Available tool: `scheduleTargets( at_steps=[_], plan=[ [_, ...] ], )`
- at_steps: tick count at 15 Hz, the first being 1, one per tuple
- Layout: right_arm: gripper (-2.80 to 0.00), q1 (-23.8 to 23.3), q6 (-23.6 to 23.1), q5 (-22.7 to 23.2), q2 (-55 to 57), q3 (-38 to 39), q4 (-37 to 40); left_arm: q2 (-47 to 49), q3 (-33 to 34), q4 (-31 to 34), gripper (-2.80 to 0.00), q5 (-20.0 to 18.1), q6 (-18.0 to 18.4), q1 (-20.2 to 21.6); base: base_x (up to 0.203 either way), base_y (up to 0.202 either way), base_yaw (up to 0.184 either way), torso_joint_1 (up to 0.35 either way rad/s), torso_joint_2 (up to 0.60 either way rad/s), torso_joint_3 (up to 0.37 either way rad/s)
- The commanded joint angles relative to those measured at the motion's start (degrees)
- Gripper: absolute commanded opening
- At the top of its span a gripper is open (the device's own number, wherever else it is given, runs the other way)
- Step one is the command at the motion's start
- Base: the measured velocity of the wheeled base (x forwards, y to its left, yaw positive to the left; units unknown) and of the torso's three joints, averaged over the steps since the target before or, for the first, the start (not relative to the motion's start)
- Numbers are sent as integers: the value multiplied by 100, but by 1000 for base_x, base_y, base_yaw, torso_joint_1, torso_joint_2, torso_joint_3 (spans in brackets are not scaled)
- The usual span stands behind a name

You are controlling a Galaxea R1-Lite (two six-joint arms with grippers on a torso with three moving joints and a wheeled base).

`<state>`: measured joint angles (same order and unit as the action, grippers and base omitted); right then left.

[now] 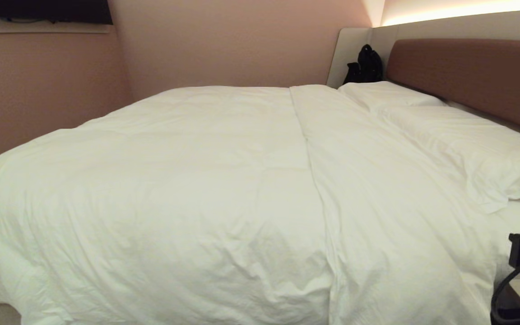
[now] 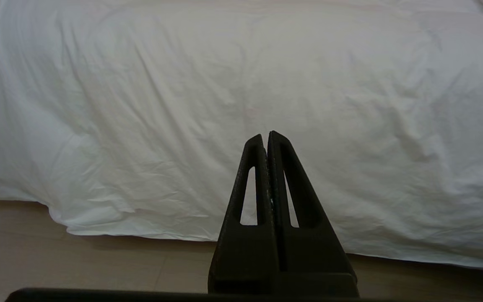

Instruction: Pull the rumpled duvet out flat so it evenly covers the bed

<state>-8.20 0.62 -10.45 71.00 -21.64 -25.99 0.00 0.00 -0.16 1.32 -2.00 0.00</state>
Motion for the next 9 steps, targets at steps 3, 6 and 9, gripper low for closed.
scheduleTargets(
  at_steps=[3,6,9],
  plan=[
    [-280,6,-6,356,-1016,-269,1363,0,0,-2,-280,0,-2,0,0,0,0,0,0,0],
    [-280,19,-70,808,-1302,-270,1412,0,0,-2,-280,0,-2,0,0,0,0,0,0,0],
    [-280,47,-71,1045,-1457,-288,1343,0,0,-2,-280,0,-2,0,0,0,0,0,0,0]
  ],
)
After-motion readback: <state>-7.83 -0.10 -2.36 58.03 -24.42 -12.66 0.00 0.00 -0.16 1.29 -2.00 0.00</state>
